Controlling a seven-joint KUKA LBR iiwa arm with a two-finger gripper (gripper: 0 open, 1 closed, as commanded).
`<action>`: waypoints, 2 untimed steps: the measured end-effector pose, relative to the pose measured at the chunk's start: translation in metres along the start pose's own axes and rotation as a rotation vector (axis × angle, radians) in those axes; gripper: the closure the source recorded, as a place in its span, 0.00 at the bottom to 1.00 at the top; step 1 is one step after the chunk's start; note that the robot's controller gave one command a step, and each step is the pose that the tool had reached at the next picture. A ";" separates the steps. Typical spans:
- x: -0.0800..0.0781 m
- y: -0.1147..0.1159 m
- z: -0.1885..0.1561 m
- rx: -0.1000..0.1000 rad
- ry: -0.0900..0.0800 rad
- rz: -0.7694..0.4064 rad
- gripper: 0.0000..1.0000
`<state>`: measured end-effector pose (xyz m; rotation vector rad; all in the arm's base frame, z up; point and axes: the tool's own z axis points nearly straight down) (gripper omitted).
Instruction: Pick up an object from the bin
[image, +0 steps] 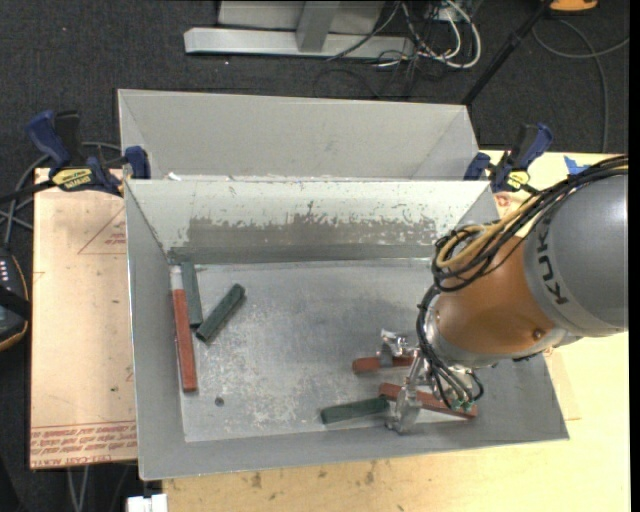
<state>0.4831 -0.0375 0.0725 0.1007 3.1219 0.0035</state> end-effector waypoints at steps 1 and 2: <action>0.001 0.000 -0.001 0.001 0.004 -0.001 1.00; -0.029 0.034 -0.140 0.000 0.008 -0.172 1.00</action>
Offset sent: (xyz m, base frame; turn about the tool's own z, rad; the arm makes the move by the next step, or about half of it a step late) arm 0.0000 0.0000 0.0000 0.0000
